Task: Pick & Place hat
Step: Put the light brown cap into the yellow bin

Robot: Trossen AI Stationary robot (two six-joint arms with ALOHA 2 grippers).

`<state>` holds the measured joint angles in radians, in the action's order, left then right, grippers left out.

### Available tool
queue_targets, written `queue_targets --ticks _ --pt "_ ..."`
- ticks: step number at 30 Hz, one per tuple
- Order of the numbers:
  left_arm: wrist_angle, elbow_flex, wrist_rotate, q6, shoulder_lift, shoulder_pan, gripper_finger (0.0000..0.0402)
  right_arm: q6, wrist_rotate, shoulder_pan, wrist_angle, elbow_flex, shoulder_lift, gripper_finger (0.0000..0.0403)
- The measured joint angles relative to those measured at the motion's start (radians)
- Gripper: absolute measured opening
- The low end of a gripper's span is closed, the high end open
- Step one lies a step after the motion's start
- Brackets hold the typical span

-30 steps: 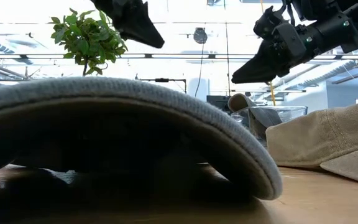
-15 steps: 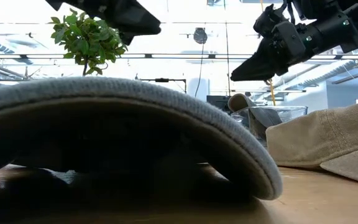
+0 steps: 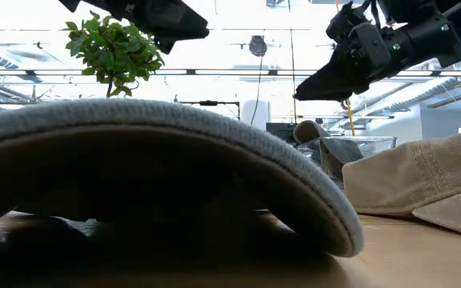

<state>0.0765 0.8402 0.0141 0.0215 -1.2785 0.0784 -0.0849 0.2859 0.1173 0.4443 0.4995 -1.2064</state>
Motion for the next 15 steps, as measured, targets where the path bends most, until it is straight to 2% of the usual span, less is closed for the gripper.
queue_targets --ticks 5,15 --pt "-0.007 0.000 0.039 -0.001 0.000 0.000 0.0088 0.000 0.000 0.000 0.000 0.000 0.000 0.0153" --pt "-0.006 0.000 0.041 0.019 0.000 -0.008 0.0088 0.000 0.000 0.000 0.000 0.000 0.000 0.0153"
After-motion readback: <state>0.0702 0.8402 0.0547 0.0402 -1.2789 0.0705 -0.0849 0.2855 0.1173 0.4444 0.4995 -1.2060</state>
